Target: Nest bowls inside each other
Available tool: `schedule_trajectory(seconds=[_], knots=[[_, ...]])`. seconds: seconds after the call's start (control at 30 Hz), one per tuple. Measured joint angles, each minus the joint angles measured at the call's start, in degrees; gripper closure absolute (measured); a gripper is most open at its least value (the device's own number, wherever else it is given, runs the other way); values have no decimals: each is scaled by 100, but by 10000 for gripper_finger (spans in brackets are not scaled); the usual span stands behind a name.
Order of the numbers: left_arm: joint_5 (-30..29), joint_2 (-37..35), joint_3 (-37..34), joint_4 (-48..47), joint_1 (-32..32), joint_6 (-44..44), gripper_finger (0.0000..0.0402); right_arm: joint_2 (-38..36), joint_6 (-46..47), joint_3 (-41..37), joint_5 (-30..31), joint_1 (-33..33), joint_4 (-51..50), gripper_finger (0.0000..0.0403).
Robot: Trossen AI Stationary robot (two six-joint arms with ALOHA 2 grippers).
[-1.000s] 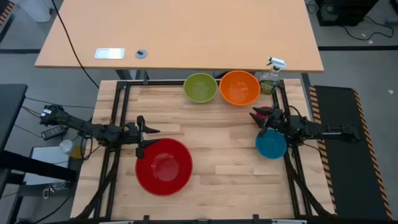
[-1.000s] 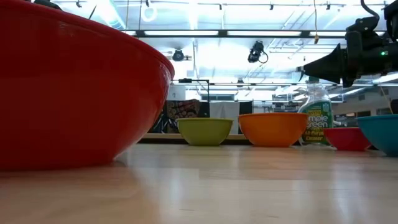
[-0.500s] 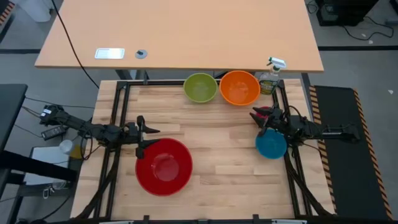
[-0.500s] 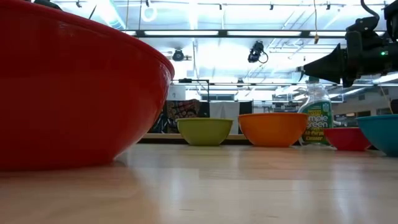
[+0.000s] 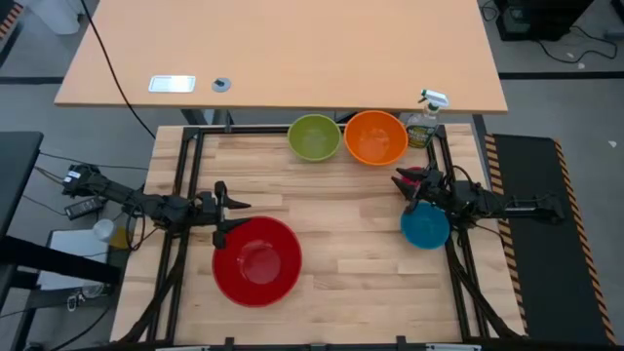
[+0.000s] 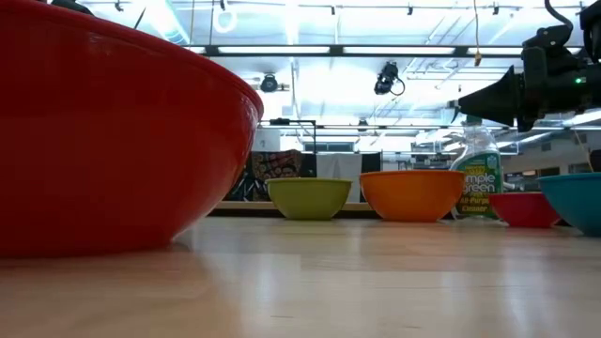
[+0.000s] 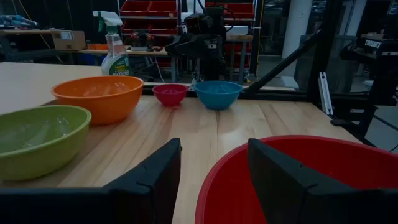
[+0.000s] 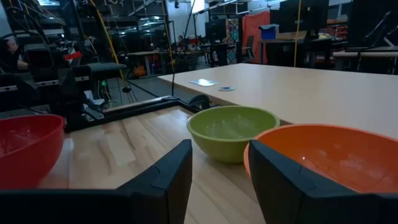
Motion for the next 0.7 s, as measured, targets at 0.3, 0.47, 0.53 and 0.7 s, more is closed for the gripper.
schedule_trajectory(seconds=[0.3, 0.47, 0.53, 0.7], knots=[[1, -1, 2, 1, 1, 1, 214, 0, 2, 0, 0, -2, 0, 238], [2, 0, 0, 0, 0, 0, 214, 0, 0, 0, 0, -1, 0, 238], [1, -2, 0, 2, 0, 1, 214, 0, 0, 0, 0, 0, 0, 238], [2, -2, 2, 2, 2, -172, 214, 0, 1, 0, 0, -1, 0, 238]])
